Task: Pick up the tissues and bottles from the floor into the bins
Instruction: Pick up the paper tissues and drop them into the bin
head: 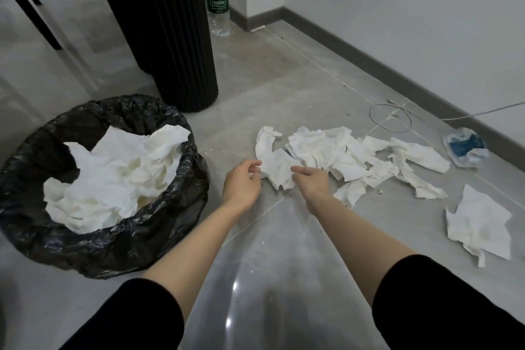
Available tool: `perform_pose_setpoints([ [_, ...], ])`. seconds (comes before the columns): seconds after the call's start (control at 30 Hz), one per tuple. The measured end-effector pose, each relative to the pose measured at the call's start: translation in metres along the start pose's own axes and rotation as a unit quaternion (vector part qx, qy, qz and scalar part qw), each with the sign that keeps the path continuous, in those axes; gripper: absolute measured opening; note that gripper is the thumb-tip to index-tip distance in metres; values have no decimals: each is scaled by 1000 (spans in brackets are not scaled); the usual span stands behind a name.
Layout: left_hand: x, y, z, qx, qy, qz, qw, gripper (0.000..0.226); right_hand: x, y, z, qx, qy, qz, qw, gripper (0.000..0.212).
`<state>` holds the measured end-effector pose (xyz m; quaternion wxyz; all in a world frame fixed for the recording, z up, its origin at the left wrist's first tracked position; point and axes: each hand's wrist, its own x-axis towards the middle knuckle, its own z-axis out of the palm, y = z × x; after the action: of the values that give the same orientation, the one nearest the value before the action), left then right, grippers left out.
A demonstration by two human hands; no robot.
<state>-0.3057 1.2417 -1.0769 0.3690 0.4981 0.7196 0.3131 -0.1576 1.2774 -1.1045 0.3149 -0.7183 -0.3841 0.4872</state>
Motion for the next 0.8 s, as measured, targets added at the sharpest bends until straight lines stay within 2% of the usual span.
perform_pose_setpoints([
  [0.2, -7, 8, 1, -31, 13, 44, 998, 40, -21, -17, -15, -80, 82, -151, 982, 17],
  [0.3, -9, 7, 2, -14, -12, 72, 997, 45, -32, -23, -24, -57, 88, -199, 974, 11],
  [0.4, -15, 7, 6, -9, -45, 71, 996, 54, -36, -24, -29, -19, 47, -162, 985, 9],
  [0.5, -21, 4, 10, 5, -89, 67, 994, 56, -42, -22, -30, 35, -56, -90, 994, 20],
  [0.57, -26, 1, 13, -8, -110, 58, 992, 51, -44, -19, -31, 62, -104, -47, 991, 20],
  [0.7, -31, -14, 10, -59, -108, -15, 992, 37, -46, -9, -25, 60, -139, -9, 988, 21],
  [0.8, -34, -25, 4, -38, -98, -33, 994, 24, -45, 2, -11, -7, -135, -47, 990, 21],
])
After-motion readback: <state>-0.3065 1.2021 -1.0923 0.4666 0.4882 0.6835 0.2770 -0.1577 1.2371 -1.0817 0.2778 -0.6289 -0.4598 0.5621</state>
